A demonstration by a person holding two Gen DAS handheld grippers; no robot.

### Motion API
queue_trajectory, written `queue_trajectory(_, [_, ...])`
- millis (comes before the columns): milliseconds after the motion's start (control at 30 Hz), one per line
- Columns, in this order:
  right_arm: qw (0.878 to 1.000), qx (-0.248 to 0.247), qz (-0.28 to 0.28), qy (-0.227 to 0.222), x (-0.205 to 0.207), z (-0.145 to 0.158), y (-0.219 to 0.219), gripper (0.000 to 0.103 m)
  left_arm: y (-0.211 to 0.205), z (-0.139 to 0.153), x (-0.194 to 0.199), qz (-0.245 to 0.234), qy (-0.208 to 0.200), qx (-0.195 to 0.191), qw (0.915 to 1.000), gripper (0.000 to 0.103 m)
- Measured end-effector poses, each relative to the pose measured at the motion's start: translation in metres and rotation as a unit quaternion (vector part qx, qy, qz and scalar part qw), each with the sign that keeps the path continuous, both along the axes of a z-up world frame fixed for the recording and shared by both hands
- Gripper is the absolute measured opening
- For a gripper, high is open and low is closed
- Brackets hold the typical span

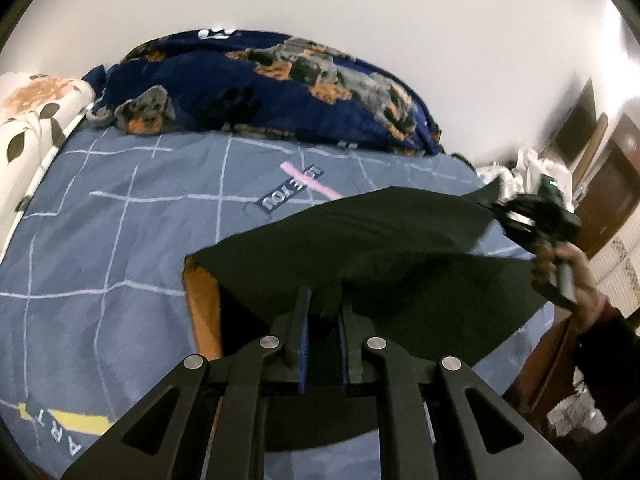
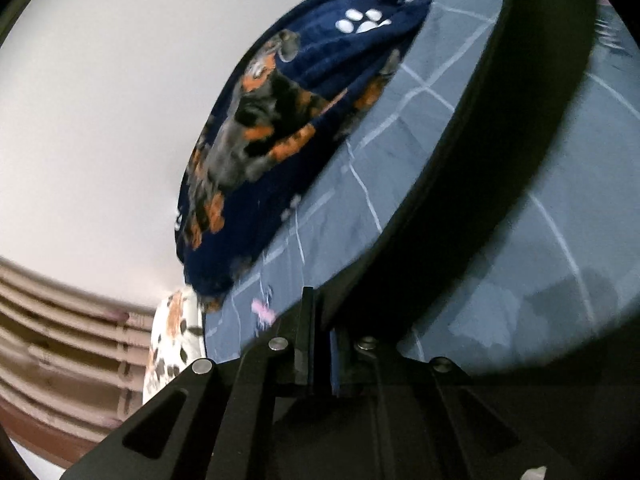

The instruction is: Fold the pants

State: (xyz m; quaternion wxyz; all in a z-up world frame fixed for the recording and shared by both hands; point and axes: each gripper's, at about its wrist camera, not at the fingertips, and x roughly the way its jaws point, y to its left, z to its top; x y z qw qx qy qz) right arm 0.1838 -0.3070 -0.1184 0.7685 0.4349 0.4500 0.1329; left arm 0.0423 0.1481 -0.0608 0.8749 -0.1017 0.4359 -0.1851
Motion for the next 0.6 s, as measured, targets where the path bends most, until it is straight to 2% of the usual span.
queue_trajectory(167, [1.0,0.001,-0.009,0.022,-0.083,-0.007,0.007,0.004,0.001,-0.018,-0.019,-0.016,0.024,0.031,0.9991,0.013])
queue_trajectory(300, [0.998,0.003,-0.025,0.055,-0.139,-0.032,0.008,0.004,0.007,-0.042,-0.03,-0.014,0.058,0.039,0.9975,0.014])
queue_trajectory(433, [0.995,0.013,-0.036,0.091,-0.168,-0.063,0.005,0.004,0.005,-0.057,-0.043,-0.019,0.066,0.054,0.9962,0.014])
queue_trajectory(600, [0.994,0.016,-0.037,0.097,-0.175,-0.071,0.01,0.004,0.008,-0.062,-0.051,-0.016,0.057,0.065,0.9962,0.015])
